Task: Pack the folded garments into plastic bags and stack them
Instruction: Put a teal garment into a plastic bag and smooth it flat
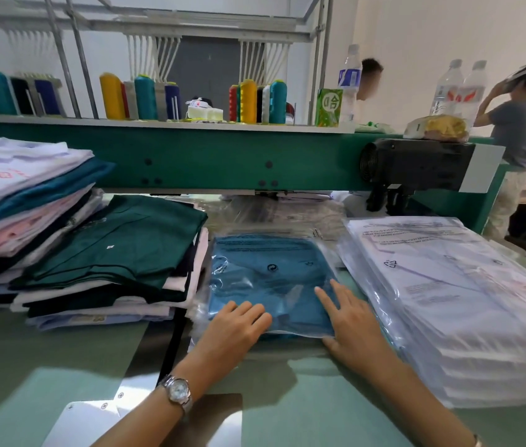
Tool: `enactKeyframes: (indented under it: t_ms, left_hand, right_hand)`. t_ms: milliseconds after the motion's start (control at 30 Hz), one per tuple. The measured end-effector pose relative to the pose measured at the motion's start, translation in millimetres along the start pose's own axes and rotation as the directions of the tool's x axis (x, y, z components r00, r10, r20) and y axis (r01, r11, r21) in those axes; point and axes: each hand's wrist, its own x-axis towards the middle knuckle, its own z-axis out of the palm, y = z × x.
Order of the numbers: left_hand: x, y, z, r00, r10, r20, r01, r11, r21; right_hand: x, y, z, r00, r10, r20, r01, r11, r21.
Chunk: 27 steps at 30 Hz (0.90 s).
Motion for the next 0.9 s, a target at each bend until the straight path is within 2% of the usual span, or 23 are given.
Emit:
enactKeyframes:
  t_ms: [167,300,367,467,533,600,667,700,733,800,833,900]
  left_hand:
    - [-4,-4,2,0.999,0.012,0.043,-0.013,0.999,0.033]
    - [-5,-8,1,0.992,0.053,0.117,-0.053,0.999,0.003]
    - [-6,-10,1,0.983,0.135,0.125,-0.134,0.991,-0.016]
    - [-8,-14,-2,0.953,0.271,0.139,-0.27,0.963,-0.023]
    - [-7,-16,-2,0.945,0.307,0.112,-0.306,0.952,-0.026]
    - [-7,-18,-1,0.939,0.33,0.1,-0.326,0.944,-0.05]
    - [-10,-19,-1,0.934,0.335,0.121,-0.327,0.942,-0.077]
    - [-11,-18,-2,0.938,0.319,0.133,-0.309,0.947,-0.094]
    - [-11,-16,-2,0.947,0.29,0.136,-0.275,0.954,-0.122]
    - [-7,-8,-4,0.967,0.232,0.104,-0.212,0.961,-0.177]
    - [-3,-2,-4,0.972,0.222,0.071,-0.206,0.962,-0.181]
    - [9,17,-2,0.977,0.213,-0.008,-0.211,0.964,-0.16]
  right_hand:
    - [-6,-1,-7,0.959,0.271,-0.085,-0.269,0.963,0.036]
    - [-14,0,-11,0.909,0.415,0.041,-0.417,0.9,0.127]
    - [-20,3,-13,0.9,0.425,0.092,-0.434,0.866,0.247]
    - [-30,9,-12,0.912,0.407,0.037,-0.391,0.843,0.369]
    - [-38,9,-12,0.928,0.373,0.018,-0.337,0.813,0.475]
    - [-44,7,-12,0.934,0.352,0.064,-0.321,0.745,0.584]
    - [-46,11,-7,0.913,0.381,0.143,-0.375,0.649,0.662]
    - [-45,13,-5,0.886,0.416,0.204,-0.428,0.564,0.706]
    - [-43,15,-3,0.845,0.452,0.286,-0.486,0.427,0.762]
    - [-40,17,-2,0.767,0.468,0.438,-0.531,0.079,0.844]
    - [-38,19,-1,0.743,0.479,0.468,-0.525,-0.016,0.851]
    - [-37,22,2,0.724,0.512,0.463,-0.522,-0.034,0.852]
